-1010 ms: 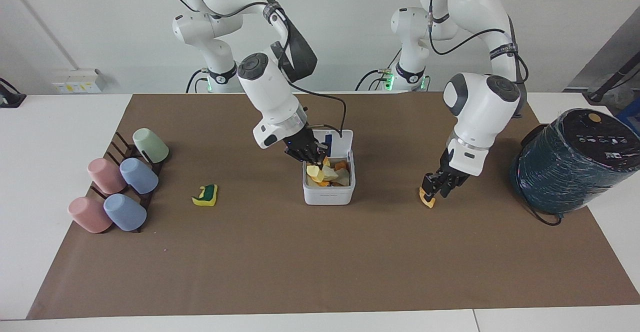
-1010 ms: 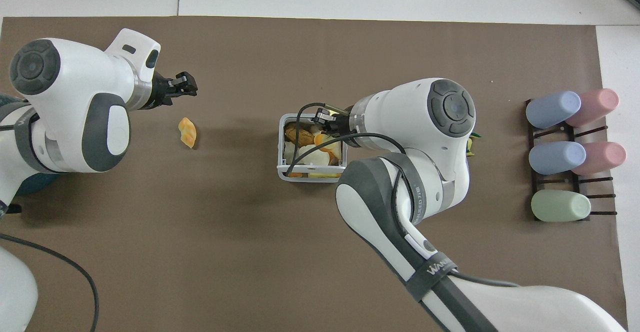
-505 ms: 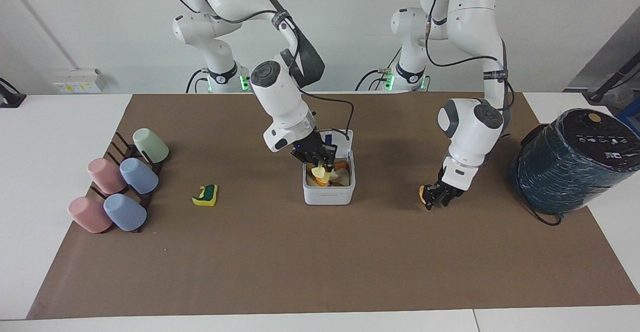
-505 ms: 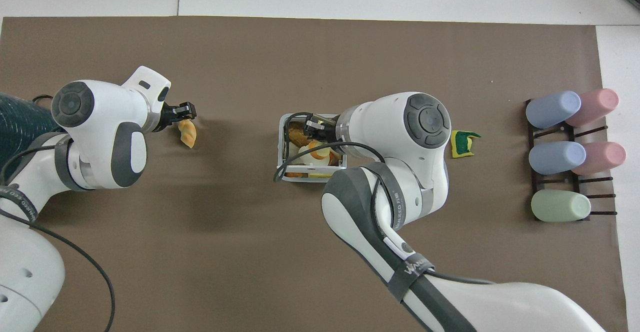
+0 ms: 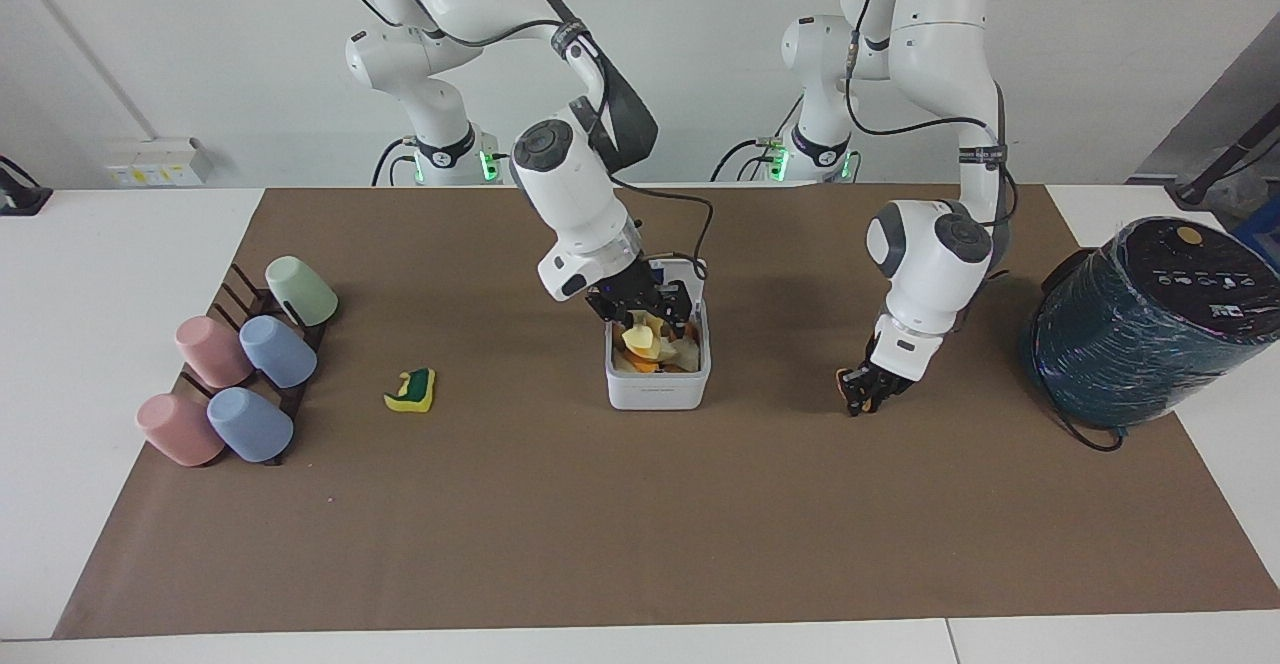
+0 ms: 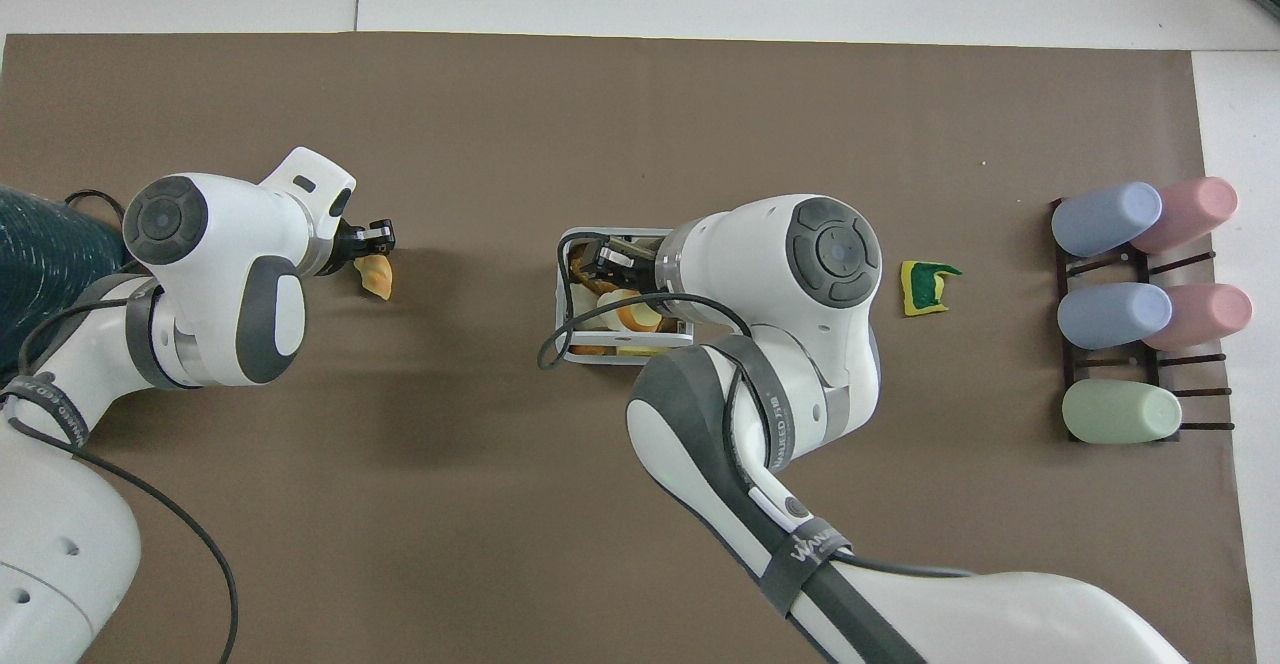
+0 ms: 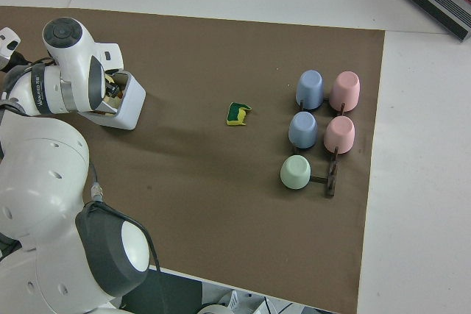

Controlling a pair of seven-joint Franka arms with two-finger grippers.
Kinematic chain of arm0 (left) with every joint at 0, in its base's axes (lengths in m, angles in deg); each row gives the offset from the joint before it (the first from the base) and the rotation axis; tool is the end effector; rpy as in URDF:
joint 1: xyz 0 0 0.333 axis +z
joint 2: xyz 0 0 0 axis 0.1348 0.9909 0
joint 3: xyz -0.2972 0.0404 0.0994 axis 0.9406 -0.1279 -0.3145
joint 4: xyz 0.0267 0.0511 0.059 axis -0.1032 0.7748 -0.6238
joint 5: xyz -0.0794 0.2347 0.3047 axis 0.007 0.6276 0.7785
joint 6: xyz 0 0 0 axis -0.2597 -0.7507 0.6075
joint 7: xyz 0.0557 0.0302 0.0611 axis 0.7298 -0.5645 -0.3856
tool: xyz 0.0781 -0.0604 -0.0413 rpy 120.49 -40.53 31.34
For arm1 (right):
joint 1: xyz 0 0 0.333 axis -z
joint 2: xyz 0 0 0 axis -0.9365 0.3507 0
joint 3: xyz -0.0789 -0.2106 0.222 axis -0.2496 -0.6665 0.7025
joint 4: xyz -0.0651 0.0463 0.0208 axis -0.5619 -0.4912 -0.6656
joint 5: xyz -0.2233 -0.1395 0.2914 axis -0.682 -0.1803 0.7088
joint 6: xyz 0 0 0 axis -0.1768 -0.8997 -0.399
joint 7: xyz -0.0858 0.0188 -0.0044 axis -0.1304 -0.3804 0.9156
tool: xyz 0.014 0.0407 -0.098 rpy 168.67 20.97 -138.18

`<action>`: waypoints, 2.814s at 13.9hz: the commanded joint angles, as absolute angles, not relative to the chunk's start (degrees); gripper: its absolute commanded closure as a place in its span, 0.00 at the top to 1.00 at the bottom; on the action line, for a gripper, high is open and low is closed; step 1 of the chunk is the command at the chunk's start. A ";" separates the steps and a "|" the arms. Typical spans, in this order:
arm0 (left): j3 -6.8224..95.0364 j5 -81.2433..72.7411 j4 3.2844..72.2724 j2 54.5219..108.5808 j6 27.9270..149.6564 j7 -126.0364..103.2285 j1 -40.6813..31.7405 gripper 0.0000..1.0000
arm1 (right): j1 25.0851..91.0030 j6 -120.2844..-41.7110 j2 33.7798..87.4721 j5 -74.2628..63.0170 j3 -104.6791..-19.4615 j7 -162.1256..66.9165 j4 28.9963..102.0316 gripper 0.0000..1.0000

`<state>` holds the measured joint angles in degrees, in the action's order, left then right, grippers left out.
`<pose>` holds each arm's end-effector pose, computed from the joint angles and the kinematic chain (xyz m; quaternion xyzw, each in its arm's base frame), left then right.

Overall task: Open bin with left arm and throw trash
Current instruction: 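Grasp the chip with the left gripper while the right gripper leaves the bin, then drop the chip with the left gripper while the right gripper grasps the sponge, then return the left arm to rest while the right gripper lifts the sponge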

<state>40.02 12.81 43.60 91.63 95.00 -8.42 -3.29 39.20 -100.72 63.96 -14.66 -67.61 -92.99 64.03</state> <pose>0.6105 -0.1065 0.2977 0.9928 0.0751 0.0730 0.0582 0.5646 0.3538 0.4045 -0.9650 0.1638 -0.0295 0.2029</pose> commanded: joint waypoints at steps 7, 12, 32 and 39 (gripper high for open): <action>39.76 13.50 32.30 90.30 82.25 -9.05 -4.29 0.00 | 43.43 -100.25 59.45 -20.09 -68.48 -89.90 63.71 1.00; 40.29 12.98 28.08 90.30 82.33 -17.04 -7.80 0.00 | 55.12 -93.05 57.06 -25.67 -68.39 -71.92 64.68 1.00; 39.58 13.41 20.25 87.22 74.79 -34.46 -18.82 0.82 | 69.03 -107.80 61.01 -34.63 -68.48 -39.26 84.81 1.00; 39.59 16.38 18.84 84.68 58.18 -6.90 -1.94 0.82 | 68.59 -103.25 61.28 -35.25 -68.39 -42.94 82.36 0.00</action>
